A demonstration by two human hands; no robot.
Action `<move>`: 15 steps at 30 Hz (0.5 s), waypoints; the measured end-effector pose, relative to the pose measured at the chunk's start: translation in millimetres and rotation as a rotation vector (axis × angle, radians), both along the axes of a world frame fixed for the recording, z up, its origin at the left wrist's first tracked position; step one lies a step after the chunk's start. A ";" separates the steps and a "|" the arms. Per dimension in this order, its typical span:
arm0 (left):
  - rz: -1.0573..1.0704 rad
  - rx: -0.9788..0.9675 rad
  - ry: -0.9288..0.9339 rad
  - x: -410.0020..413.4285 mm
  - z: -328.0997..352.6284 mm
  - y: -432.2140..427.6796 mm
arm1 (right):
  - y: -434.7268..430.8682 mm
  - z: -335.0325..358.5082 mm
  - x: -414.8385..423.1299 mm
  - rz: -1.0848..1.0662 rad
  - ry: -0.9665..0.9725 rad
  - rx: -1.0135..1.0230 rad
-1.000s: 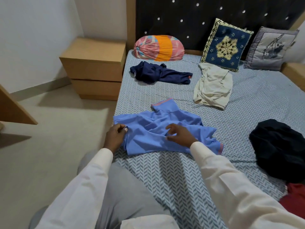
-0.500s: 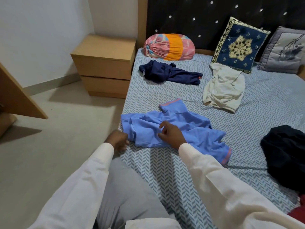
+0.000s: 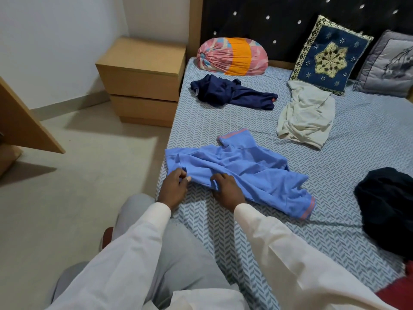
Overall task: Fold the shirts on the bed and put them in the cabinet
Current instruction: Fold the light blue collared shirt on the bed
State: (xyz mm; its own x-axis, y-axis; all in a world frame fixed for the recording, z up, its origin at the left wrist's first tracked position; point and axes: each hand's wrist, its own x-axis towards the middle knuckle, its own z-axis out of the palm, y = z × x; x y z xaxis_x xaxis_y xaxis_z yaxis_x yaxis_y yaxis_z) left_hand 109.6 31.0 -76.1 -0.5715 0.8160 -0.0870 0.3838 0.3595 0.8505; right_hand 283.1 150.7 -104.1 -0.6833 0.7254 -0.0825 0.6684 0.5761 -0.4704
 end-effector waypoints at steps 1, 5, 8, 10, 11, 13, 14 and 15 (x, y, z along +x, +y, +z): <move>0.011 0.028 -0.022 1.4 2.7 -0.9 | -1.6 0.9 -0.1 -0.018 0.013 0.015; 0.224 0.146 -0.152 -6.2 10.1 1.4 | -4.1 3.1 19.1 -0.133 0.025 0.125; 0.383 0.233 -0.186 -24.9 18.3 2.1 | 18.4 3.5 70.0 -0.212 -0.107 0.158; 0.440 0.262 -0.181 -34.9 26.5 1.2 | 35.5 9.8 113.5 -0.282 -0.106 0.166; 0.443 0.276 -0.181 -39.1 30.8 0.7 | 43.4 14.6 133.3 -0.331 -0.067 0.156; 0.410 0.279 -0.177 -42.7 37.6 0.3 | 55.8 26.8 163.9 -0.429 -0.040 0.131; 0.388 0.272 -0.174 -42.7 39.4 1.2 | 59.9 34.5 173.7 -0.437 -0.045 0.117; 0.367 0.261 -0.166 -42.4 40.4 2.1 | 66.6 38.5 180.8 -0.408 -0.036 0.104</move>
